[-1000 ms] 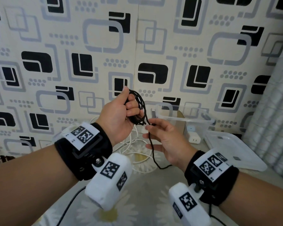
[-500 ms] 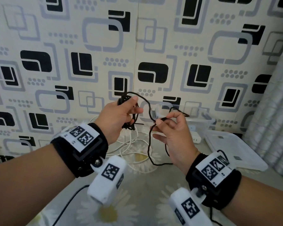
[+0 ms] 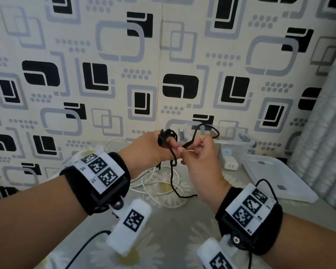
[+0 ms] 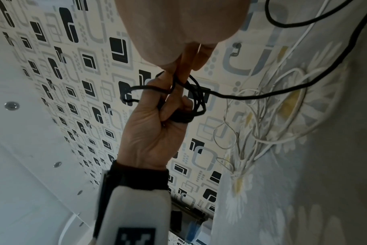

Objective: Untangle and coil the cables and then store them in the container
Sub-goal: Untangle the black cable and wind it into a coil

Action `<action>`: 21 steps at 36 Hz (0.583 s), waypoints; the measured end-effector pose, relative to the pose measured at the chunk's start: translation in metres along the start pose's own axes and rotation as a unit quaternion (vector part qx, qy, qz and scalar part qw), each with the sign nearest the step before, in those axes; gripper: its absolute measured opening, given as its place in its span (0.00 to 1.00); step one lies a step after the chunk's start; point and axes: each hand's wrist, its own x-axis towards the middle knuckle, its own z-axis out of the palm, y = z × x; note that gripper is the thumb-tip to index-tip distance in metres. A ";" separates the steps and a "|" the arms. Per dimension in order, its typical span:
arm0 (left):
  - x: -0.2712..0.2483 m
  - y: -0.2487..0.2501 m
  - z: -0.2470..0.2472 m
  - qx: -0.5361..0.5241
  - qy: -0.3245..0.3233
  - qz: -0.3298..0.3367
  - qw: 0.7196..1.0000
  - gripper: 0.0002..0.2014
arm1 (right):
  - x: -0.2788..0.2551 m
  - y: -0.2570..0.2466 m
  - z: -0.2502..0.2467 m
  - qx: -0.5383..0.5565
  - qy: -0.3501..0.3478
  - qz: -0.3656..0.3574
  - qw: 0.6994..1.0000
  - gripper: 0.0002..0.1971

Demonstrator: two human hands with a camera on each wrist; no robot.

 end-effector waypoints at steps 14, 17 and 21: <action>-0.001 -0.001 -0.013 0.023 -0.052 -0.048 0.997 0.09 | 0.009 -0.010 -0.011 -0.107 -0.126 0.064 0.984 0.18; 0.000 0.000 -0.015 0.092 -0.041 -0.018 0.995 0.06 | 0.010 -0.013 -0.015 -0.096 -0.168 0.075 0.978 0.21; 0.002 0.001 -0.017 0.284 0.001 0.093 0.954 0.07 | 0.012 -0.011 -0.017 -0.146 -0.167 0.104 0.969 0.18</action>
